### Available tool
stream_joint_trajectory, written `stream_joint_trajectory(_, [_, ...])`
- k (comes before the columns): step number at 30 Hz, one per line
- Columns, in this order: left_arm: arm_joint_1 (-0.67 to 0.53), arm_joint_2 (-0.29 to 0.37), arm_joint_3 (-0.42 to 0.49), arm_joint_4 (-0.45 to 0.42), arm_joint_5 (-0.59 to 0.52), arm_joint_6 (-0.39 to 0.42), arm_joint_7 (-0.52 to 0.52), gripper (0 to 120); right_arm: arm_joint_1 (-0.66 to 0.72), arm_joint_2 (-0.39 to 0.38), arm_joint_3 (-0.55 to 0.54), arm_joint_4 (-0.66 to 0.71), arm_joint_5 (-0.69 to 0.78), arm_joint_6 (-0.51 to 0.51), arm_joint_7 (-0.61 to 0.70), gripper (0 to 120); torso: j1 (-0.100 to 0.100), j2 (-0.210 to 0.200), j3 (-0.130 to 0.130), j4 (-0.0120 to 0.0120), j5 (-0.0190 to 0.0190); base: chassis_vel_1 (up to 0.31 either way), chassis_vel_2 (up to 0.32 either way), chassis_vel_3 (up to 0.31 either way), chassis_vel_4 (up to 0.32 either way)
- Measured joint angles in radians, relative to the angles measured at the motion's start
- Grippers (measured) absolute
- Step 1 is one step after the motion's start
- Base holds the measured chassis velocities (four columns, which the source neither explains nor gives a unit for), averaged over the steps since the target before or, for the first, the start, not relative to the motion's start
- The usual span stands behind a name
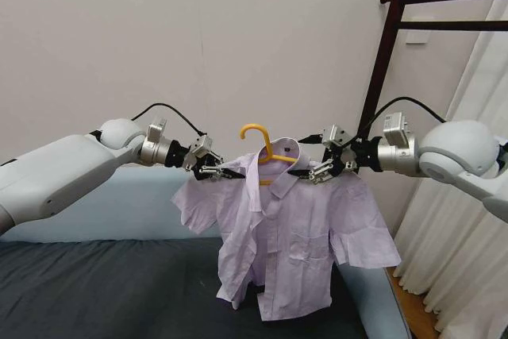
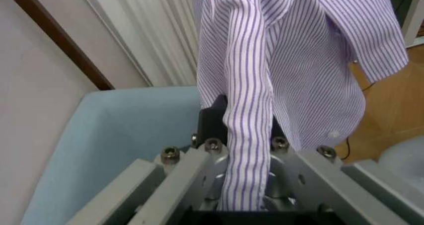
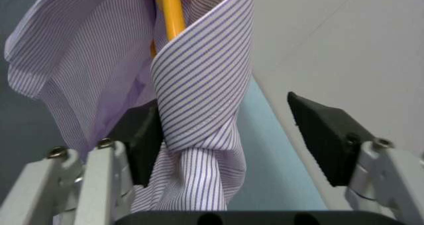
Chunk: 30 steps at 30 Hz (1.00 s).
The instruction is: Pick up the clothes from the sofa and hang them on the clothes hanger.
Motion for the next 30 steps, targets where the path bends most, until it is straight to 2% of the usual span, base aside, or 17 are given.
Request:
stream_joint_trajectory(4, [0.001, 0.006, -0.006, -0.003, 0.005, -0.005, 0.005, 1, 0.032, 0.004, -0.031, 0.004, 0.014, -0.008, -0.014, 49, 0.000, 0.000, 0.000, 0.0001, 0.0000, 0.000, 0.000, 0.000, 0.000])
stream_joint_trajectory(5, [0.001, 0.006, -0.006, -0.003, 0.005, -0.005, 0.005, 1, 0.032, 0.004, -0.031, 0.004, 0.014, -0.008, -0.014, 49, 0.000, 0.000, 0.000, 0.0001, 0.0000, 0.000, 0.000, 0.000, 0.000])
stream_joint_trajectory(9, [0.006, 0.011, -0.009, -0.012, 0.008, -0.007, 0.009, 1, 0.040, -0.003, -0.052, 0.019, 0.012, -0.010, -0.037, 30, 0.000, 0.000, 0.000, 0.0000, 0.0001, 0.000, 0.000, 0.000, 0.000])
stream_joint_trajectory(11, [0.007, 0.012, -0.010, -0.015, 0.009, -0.008, 0.009, 1, 0.039, -0.004, -0.054, 0.022, 0.011, -0.010, -0.038, 27, 0.000, 0.000, 0.000, 0.0000, 0.0001, 0.000, 0.000, 0.000, 0.000])
stream_joint_trajectory(14, [0.008, 0.014, -0.011, -0.020, 0.011, -0.010, 0.009, 1, 0.035, -0.004, -0.057, 0.027, 0.009, -0.010, -0.044, 14, 0.000, 0.000, 0.000, 0.0000, 0.0002, 0.000, 0.000, 0.000, 0.000])
stream_joint_trajectory(17, [0.008, 0.015, -0.011, -0.020, 0.015, -0.014, 0.009, 1, 0.036, -0.004, -0.060, 0.027, 0.008, -0.010, -0.048, 11, 0.000, 0.000, 0.000, 0.0000, 0.0001, 0.000, 0.000, 0.000, 0.000])
stream_joint_trajectory(27, [0.021, 0.019, -0.025, -0.032, 0.056, -0.029, 0.003, 1, 0.032, -0.003, -0.071, 0.039, 0.006, -0.009, -0.028, 11, 0.000, 0.000, 0.000, 0.0001, 0.0001, 0.000, 0.000, 0.000, 0.000])
stream_joint_trajectory(30, [0.029, 0.010, -0.039, -0.028, 0.092, -0.058, -0.020, 13, 0.011, -0.004, -0.063, 0.047, 0.034, -0.009, 0.012, 11, 0.000, 0.000, 0.000, 0.0002, 0.0001, 0.000, 0.000, 0.000, 0.000])
